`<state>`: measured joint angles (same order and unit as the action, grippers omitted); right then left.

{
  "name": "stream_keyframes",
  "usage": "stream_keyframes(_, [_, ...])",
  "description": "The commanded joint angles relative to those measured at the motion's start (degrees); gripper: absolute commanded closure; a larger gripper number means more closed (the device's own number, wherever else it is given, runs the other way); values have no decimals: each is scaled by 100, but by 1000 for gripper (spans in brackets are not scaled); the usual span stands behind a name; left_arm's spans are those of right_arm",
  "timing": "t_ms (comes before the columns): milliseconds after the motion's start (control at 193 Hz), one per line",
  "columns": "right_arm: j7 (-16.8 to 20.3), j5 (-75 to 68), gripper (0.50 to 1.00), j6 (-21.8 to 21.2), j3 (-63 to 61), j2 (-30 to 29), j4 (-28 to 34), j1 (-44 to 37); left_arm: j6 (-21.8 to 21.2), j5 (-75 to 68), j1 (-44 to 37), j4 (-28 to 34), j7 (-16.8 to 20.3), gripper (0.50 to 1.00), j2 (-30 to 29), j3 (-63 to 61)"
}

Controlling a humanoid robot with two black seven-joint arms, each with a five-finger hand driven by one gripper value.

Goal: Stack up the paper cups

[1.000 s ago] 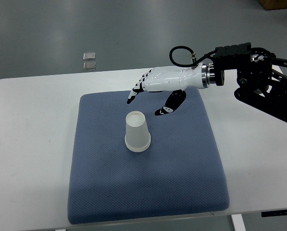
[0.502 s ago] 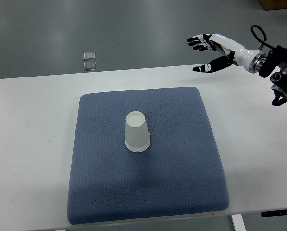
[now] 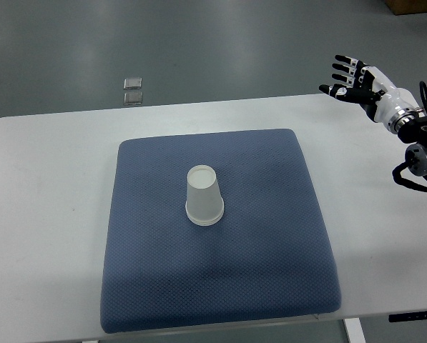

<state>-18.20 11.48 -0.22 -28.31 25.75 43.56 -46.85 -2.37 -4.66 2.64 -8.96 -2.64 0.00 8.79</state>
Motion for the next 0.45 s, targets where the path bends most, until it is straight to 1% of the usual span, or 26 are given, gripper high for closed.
stream_keyframes(0, [-9, -375, 587, -22, 1, -88, 30, 62, 0, 0, 0, 0, 0, 500, 0, 0])
stream_keyframes(440, [-9, -348, 585, -49, 27, -404, 56, 334, 0, 0, 0, 0, 0, 500, 0, 0])
